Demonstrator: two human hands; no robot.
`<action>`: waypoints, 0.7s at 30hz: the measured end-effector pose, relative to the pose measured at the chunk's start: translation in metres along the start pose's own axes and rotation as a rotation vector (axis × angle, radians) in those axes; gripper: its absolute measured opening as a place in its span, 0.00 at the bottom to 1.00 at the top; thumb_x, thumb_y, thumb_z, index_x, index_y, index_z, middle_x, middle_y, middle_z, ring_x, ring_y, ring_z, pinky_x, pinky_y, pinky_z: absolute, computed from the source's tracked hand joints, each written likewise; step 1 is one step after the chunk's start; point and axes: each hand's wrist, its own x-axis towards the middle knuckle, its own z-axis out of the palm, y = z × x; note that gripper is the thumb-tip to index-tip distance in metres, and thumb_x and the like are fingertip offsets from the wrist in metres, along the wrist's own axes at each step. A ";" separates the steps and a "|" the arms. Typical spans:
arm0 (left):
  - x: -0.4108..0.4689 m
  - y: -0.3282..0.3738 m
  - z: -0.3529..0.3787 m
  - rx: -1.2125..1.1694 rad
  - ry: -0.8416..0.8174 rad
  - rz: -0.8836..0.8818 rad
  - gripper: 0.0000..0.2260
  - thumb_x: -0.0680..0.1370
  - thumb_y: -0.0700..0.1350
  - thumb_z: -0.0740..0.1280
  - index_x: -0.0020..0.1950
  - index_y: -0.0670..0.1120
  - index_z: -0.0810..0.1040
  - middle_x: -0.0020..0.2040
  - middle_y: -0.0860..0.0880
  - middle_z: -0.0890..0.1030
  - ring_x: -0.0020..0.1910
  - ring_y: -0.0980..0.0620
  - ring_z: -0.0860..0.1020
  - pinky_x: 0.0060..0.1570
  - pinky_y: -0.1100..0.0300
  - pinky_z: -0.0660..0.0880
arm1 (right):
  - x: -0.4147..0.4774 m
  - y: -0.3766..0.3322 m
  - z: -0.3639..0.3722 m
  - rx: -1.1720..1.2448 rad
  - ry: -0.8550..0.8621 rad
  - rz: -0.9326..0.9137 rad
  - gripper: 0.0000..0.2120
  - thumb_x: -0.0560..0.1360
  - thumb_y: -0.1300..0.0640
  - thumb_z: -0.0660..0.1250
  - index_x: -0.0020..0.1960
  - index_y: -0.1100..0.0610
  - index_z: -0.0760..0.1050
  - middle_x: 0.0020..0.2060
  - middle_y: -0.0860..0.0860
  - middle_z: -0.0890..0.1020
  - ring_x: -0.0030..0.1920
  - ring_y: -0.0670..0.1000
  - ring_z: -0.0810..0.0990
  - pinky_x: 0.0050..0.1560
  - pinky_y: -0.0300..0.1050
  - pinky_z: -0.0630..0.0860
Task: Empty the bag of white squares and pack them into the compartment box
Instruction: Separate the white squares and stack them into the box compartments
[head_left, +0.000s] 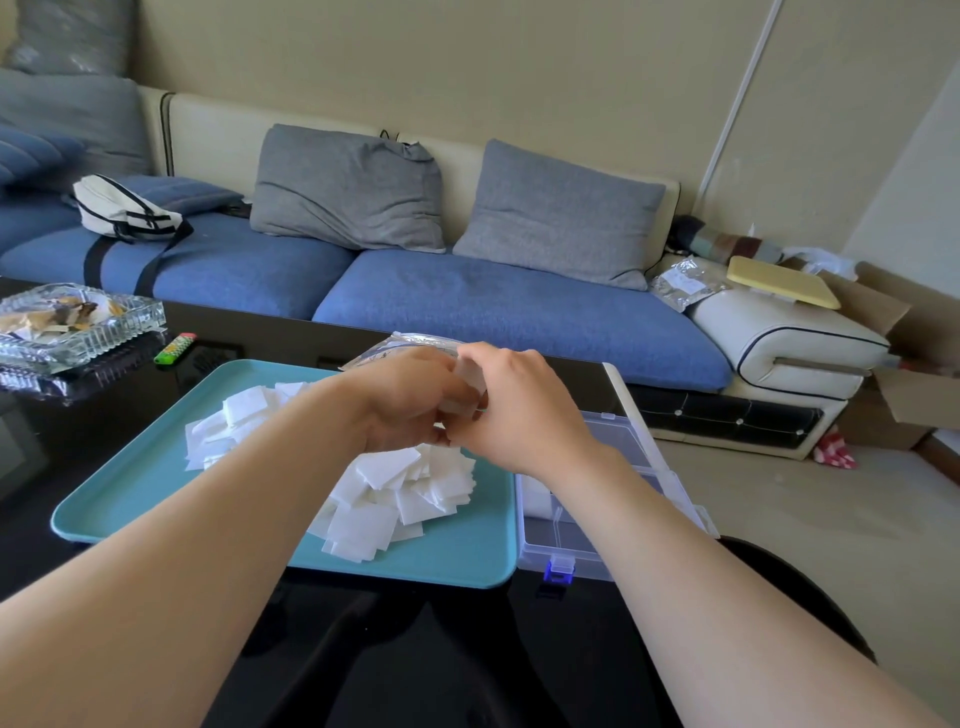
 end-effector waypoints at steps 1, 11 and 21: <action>0.000 0.000 0.001 0.004 -0.006 0.002 0.12 0.81 0.29 0.60 0.48 0.41 0.80 0.39 0.48 0.85 0.41 0.50 0.83 0.50 0.51 0.80 | -0.002 0.000 -0.003 -0.017 0.018 -0.011 0.14 0.67 0.47 0.76 0.46 0.53 0.77 0.36 0.47 0.81 0.37 0.55 0.76 0.36 0.47 0.66; 0.001 -0.001 0.012 0.016 -0.001 -0.032 0.12 0.79 0.31 0.58 0.53 0.41 0.79 0.49 0.43 0.77 0.45 0.46 0.74 0.47 0.51 0.75 | -0.010 0.008 -0.022 0.261 -0.072 0.001 0.17 0.71 0.60 0.71 0.58 0.48 0.84 0.45 0.45 0.88 0.47 0.48 0.86 0.50 0.49 0.83; -0.003 0.010 0.046 0.442 0.036 0.072 0.16 0.80 0.31 0.56 0.60 0.42 0.78 0.51 0.46 0.81 0.49 0.48 0.80 0.51 0.50 0.80 | -0.023 0.021 -0.040 0.375 0.029 0.230 0.12 0.78 0.65 0.68 0.51 0.52 0.87 0.37 0.46 0.88 0.36 0.42 0.85 0.38 0.29 0.77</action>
